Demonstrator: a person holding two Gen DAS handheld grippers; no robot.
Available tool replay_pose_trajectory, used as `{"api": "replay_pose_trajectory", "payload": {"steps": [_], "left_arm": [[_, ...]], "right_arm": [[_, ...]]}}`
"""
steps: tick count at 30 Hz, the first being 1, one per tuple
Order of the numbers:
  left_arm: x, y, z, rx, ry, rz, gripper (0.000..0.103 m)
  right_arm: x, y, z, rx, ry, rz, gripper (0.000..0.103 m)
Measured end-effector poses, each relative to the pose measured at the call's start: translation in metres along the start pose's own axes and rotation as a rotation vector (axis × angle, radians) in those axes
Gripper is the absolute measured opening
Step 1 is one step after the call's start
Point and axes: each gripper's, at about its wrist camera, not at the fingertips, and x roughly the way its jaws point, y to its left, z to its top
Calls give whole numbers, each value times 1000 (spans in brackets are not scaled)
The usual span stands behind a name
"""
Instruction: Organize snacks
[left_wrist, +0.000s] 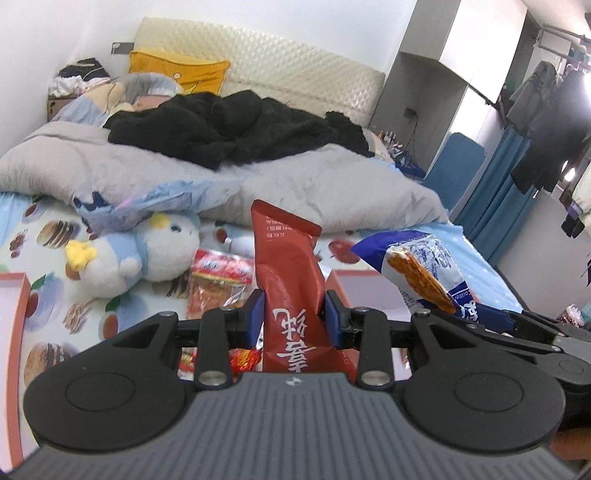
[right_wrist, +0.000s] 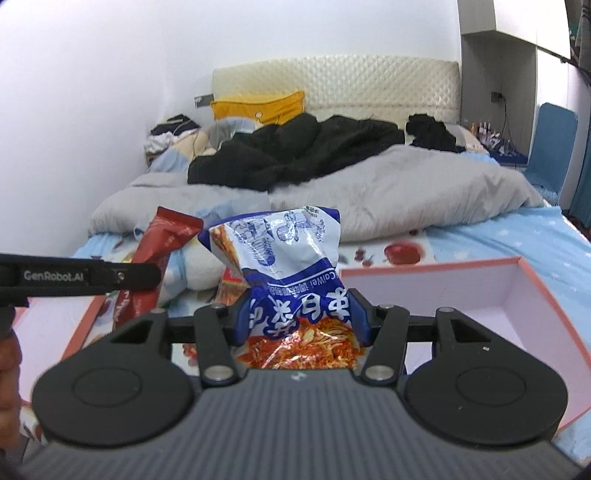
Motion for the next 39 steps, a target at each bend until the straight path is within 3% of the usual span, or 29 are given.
{"api": "replay_pose_trajectory", "payload": {"steps": [8, 20, 24, 30, 39], "left_arm": [[-11, -33, 17, 31, -53, -48, 40], [13, -98, 15, 92, -25, -141, 40], [44, -117, 7, 106, 22, -166, 40], [113, -147, -16, 131, 161, -192, 40], [188, -169, -48, 187, 328, -170, 40]], "right_arm": [[-20, -18, 21, -6, -78, -31, 55], [-39, -61, 17, 29, -103, -121, 55], [-33, -85, 5, 59, -76, -163, 55], [-5, -134, -20, 137, 29, -228, 55], [39, -188, -68, 251, 159, -253, 56]]}}
